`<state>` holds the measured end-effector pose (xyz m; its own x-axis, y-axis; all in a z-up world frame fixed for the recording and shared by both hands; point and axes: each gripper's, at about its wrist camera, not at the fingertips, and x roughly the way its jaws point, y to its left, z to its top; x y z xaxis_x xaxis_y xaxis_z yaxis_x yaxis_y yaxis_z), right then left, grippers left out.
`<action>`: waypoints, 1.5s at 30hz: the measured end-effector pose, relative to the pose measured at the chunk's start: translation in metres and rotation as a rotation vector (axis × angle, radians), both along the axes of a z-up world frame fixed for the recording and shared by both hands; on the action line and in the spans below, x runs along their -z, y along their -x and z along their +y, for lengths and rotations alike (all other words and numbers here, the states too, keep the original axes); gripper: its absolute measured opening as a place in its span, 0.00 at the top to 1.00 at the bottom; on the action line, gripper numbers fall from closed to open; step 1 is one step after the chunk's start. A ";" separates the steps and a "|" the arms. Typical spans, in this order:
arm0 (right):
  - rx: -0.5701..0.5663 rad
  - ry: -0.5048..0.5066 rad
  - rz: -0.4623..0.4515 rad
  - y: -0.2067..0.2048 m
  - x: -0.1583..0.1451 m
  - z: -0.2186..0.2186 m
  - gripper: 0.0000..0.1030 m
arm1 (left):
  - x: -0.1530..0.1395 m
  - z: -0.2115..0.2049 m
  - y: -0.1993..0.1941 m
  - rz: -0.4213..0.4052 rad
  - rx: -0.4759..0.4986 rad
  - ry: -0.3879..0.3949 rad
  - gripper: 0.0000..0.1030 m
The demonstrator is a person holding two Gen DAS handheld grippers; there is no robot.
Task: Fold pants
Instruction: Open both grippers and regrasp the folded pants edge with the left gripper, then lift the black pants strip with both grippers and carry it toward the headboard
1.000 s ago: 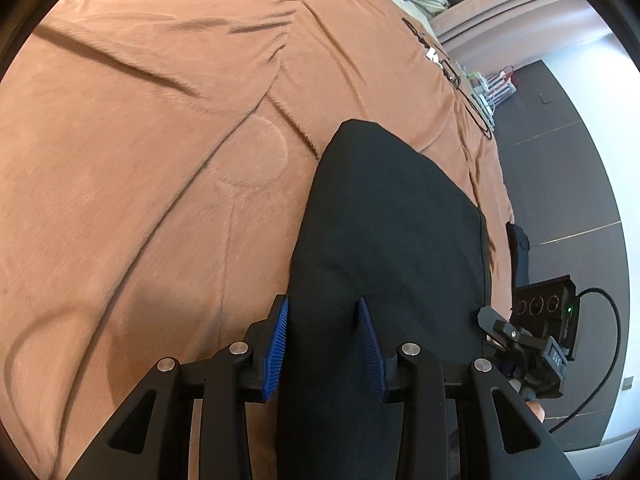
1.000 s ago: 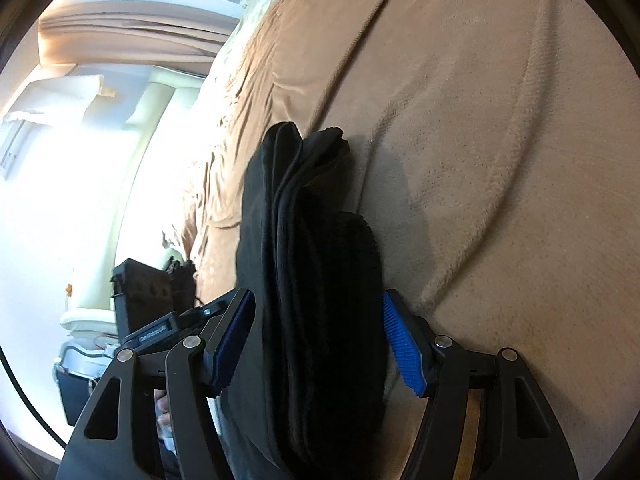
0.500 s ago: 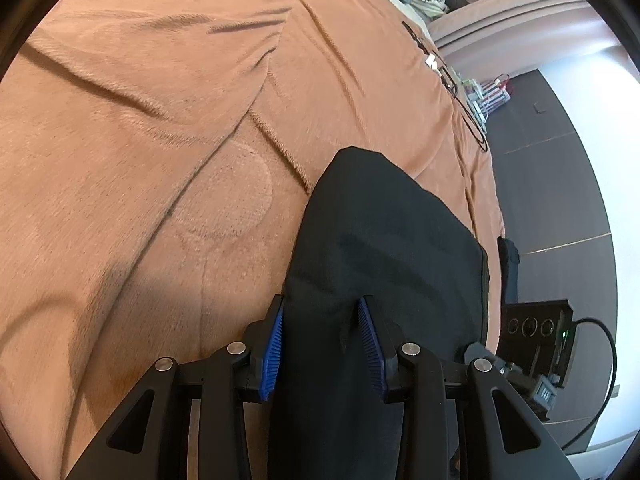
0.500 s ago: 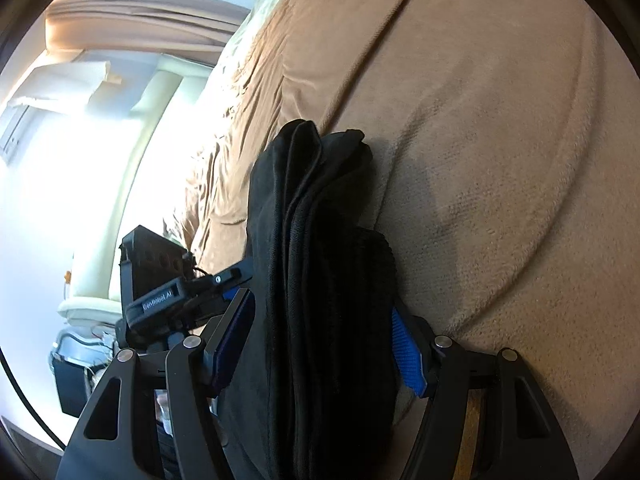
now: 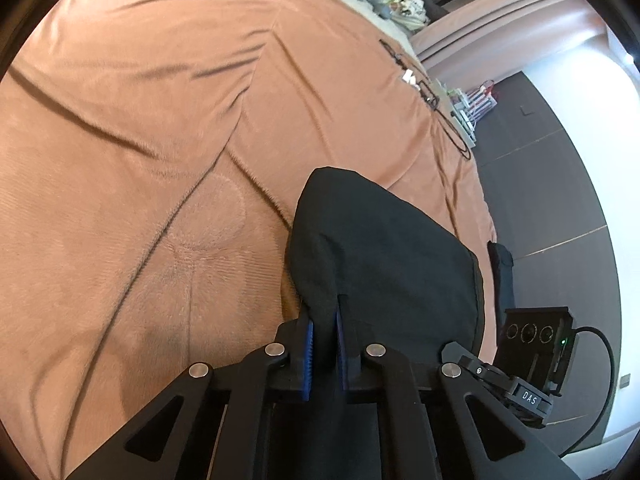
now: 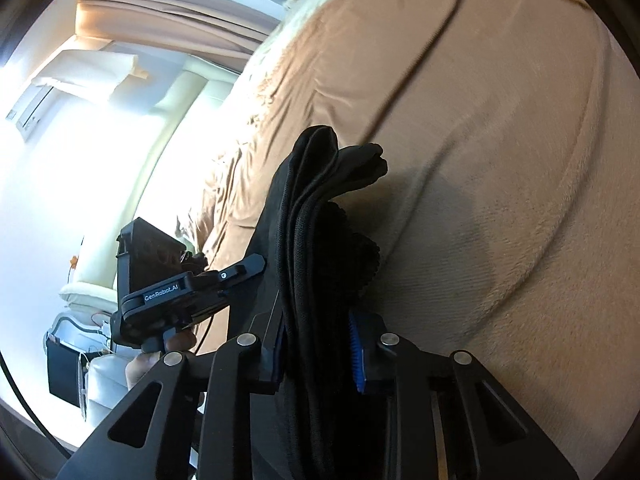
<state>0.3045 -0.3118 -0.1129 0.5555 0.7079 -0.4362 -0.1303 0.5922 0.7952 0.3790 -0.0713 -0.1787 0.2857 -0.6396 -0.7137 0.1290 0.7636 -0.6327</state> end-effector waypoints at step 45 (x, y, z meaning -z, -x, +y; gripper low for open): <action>0.028 0.214 -0.480 0.205 -0.119 0.068 0.80 | -0.219 0.070 0.181 -0.450 -0.074 0.077 0.94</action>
